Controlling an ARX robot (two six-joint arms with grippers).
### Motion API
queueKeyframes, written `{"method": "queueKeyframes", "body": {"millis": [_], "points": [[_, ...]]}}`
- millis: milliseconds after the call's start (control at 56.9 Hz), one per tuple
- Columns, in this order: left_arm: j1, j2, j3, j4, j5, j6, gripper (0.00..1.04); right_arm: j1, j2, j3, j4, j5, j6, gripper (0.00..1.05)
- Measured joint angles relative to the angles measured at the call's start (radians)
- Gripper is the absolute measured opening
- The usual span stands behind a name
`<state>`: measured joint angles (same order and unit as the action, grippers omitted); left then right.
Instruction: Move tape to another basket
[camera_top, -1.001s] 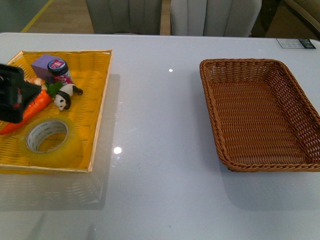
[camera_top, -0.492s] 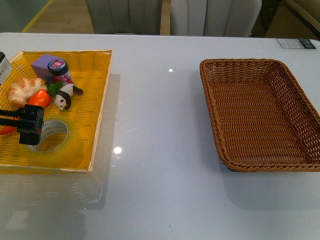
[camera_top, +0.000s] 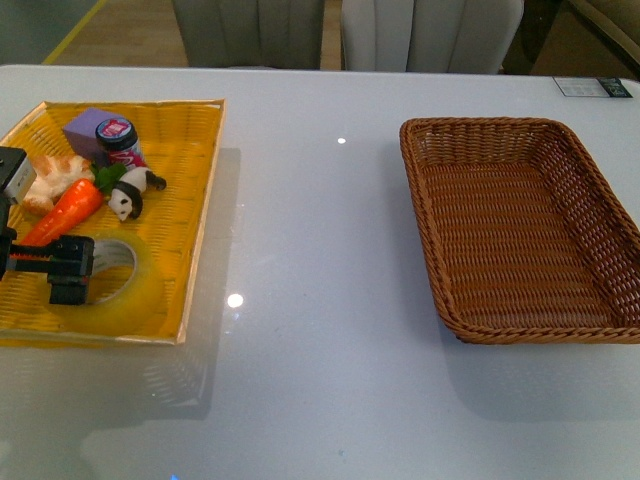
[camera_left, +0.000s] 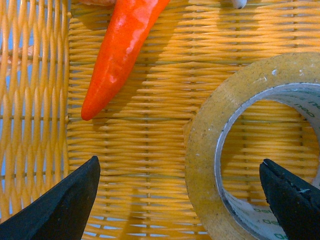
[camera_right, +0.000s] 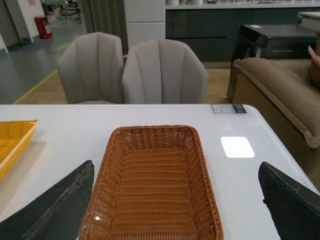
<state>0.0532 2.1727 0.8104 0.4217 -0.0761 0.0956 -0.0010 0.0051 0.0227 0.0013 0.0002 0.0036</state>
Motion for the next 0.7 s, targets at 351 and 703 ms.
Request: {"method": "queueKeyframes", "body": {"millis": [351,703], "points": [[-0.033,0.056,0.059,-0.037,-0.023,-0.006,0.63,0.0,0.0,0.0,0.0,0.0,0.0,0.96],[-0.034,0.083,0.077,-0.049,-0.027,-0.034,0.16,0.0,0.0,0.0,0.0,0.0,0.0,0.96]]}}
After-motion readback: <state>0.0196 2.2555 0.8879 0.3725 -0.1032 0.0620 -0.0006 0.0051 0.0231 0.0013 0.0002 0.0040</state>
